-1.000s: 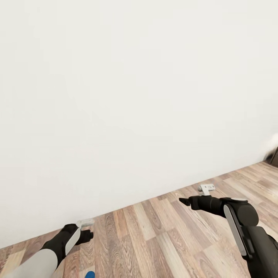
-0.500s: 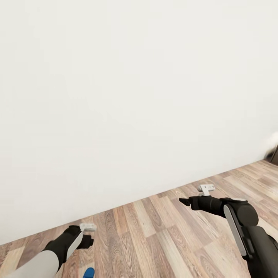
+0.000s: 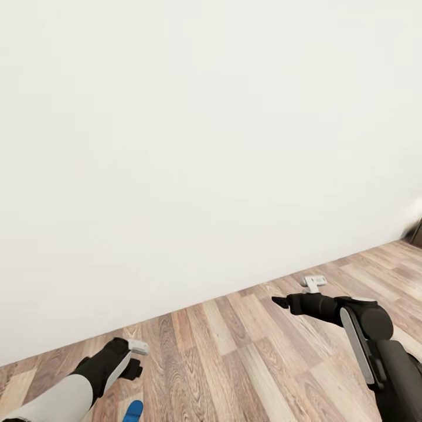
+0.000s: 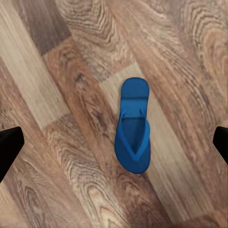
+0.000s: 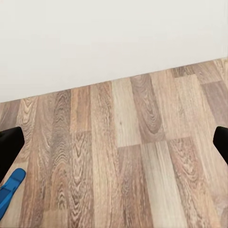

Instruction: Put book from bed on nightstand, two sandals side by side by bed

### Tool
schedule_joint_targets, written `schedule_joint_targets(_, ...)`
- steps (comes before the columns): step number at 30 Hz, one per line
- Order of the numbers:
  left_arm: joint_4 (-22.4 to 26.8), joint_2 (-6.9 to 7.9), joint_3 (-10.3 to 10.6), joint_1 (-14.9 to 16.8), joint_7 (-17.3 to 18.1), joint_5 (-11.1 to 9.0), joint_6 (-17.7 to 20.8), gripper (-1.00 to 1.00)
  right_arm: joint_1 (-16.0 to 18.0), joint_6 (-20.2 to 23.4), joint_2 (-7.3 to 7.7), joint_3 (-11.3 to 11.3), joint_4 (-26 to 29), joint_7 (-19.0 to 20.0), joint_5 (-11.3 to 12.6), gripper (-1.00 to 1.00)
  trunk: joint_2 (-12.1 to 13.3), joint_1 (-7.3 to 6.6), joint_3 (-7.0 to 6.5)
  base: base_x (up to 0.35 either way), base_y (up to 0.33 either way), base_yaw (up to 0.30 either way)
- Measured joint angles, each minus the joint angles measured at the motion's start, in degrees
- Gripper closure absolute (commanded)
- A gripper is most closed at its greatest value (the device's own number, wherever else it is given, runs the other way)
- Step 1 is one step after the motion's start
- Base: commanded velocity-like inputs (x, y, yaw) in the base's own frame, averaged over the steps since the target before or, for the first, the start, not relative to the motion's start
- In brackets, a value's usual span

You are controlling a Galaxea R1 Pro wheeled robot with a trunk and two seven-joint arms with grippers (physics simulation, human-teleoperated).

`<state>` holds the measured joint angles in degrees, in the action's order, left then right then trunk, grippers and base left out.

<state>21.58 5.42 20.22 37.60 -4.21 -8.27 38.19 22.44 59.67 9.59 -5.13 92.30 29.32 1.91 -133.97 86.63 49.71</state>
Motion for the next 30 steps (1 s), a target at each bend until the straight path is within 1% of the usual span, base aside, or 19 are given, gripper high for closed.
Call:
schedule_joint_targets(2,0.02,-0.15,1.47,0.25,0.13,0.15,0.04,-1.0,0.58,0.0,-0.1,0.09,0.05,0.0,0.01,-1.0,-0.8,0.44,0.36,0.0,0.0,0.0)
schedule_joint_targets(4,0.24,-0.27,2.45,0.54,0.23,0.27,0.04,-1.0,1.27,0.0,-0.18,0.18,0.08,0.0,0.01,-1.0,-1.6,0.88,0.72,0.0,0.0,0.0)
schedule_joint_targets(9,0.78,-0.41,3.68,1.37,0.35,0.52,-0.49,-1.0,2.8,0.0,-0.26,0.28,0.11,0.0,0.01,-1.0,-3.61,1.98,1.61,0.0,0.0,0.0)
schedule_joint_targets(12,0.88,-0.4,3.9,1.65,0.4,0.55,-1.41,-1.0,3.34,0.0,-0.27,0.27,0.12,0.0,0.0,-1.0,-4.81,2.64,2.15,0.0,0.0,0.0)
schedule_joint_targets(23,0.33,0.26,4.14,2.1,0.54,0.52,-7.74,-1.0,4.44,0.0,-0.27,0.29,0.13,0.0,0.0,-1.0,-9.23,5.05,4.13,0.0,0.0,0.0)
schedule_joint_targets(30,0.02,0.36,4.19,2.1,1.33,0.41,-9.79,-1.0,4.48,0.0,-0.27,0.32,0.13,0.0,0.0,-1.0,-9.33,5.24,5.68,0.0,0.0,0.0)
